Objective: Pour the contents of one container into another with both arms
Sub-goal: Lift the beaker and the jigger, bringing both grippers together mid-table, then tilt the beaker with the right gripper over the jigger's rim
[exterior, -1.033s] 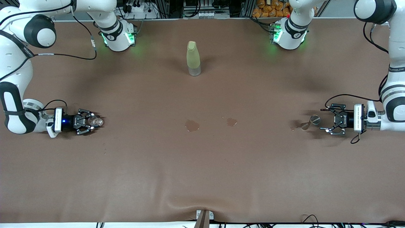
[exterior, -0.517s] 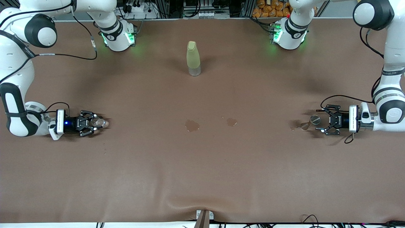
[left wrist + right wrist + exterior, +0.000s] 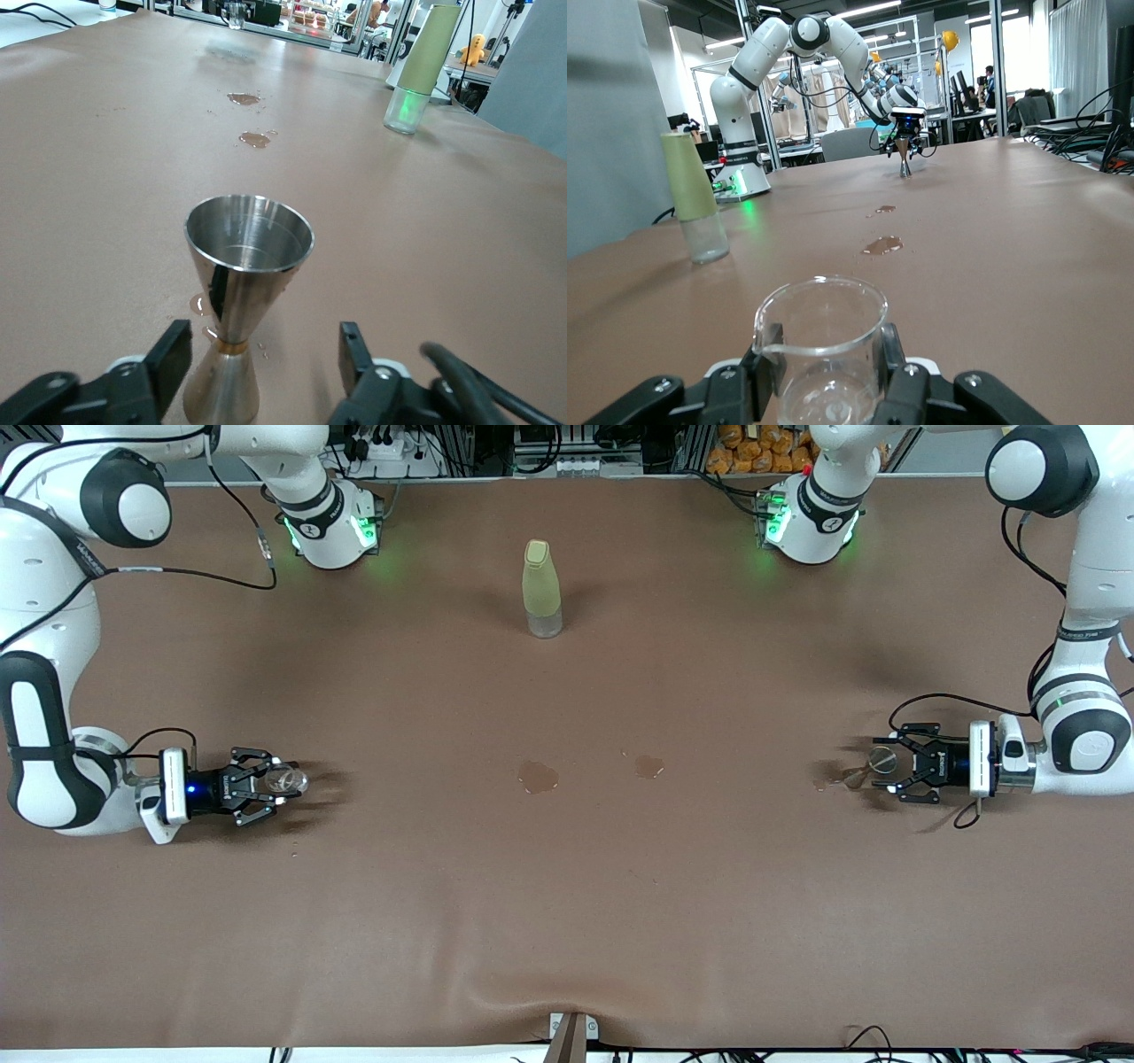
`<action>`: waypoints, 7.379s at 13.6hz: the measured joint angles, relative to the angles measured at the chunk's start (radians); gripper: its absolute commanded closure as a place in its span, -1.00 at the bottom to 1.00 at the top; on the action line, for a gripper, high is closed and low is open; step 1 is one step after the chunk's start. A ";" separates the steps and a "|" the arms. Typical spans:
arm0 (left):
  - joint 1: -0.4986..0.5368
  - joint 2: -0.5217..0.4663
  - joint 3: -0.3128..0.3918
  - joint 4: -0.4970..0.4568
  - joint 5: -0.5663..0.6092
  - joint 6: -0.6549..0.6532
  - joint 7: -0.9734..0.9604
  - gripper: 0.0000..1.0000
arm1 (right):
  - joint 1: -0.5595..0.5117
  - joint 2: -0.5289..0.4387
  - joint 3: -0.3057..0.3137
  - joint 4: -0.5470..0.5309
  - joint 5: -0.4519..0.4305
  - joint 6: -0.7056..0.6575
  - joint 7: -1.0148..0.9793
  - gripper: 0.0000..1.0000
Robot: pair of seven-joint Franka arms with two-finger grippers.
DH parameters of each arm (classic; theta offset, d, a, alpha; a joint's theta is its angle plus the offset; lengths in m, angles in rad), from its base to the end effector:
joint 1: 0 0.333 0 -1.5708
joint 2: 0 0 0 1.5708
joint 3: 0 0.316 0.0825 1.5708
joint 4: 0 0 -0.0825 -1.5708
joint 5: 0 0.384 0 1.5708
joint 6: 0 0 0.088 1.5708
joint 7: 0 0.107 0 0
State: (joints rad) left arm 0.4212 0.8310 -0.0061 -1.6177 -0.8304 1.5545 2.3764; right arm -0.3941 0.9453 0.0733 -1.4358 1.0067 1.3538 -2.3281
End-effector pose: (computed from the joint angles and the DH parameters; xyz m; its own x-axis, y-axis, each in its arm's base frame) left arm 0.5782 0.1677 0.1296 0.1283 -0.4404 0.8886 -0.9745 0.1105 0.1954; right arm 0.6264 -0.1063 0.1461 0.1070 0.1800 0.9778 0.9725 0.1856 -0.1406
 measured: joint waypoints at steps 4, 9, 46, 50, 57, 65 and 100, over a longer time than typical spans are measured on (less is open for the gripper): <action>0.000 0.002 0.000 0.000 0.000 -0.001 0.000 -0.29 | 0.074 -0.026 0.006 0.000 0.090 0.048 0.066 0.30; 0.000 0.007 -0.013 0.000 -0.004 -0.002 0.000 -0.24 | 0.158 -0.062 0.008 0.002 0.149 0.114 0.188 0.33; -0.146 0.007 -0.336 0.059 -0.192 0.176 0.004 1.00 | 0.616 -0.579 0.017 -0.608 0.756 0.609 0.313 0.41; -0.220 0.013 -0.344 -0.031 -0.373 0.277 0.156 1.00 | 0.656 -0.585 0.017 -0.595 0.775 0.671 0.312 0.46; -0.339 0.013 -0.346 -0.067 -0.544 0.373 0.210 1.00 | 0.868 -0.583 0.017 -0.545 1.003 0.859 0.295 0.43; -0.451 0.040 -0.345 -0.080 -0.709 0.491 0.309 1.00 | 0.926 -0.474 0.016 -0.427 1.180 0.902 0.258 0.46; -0.541 0.081 -0.331 -0.072 -0.815 0.539 0.310 1.00 | 1.112 -0.371 0.019 -0.300 1.591 1.316 0.629 0.59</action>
State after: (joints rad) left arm -0.1194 0.9124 -0.3371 -1.6897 -1.6455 2.0931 2.6865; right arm 0.7178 0.5741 0.0922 -1.7356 2.5975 2.6695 -1.6987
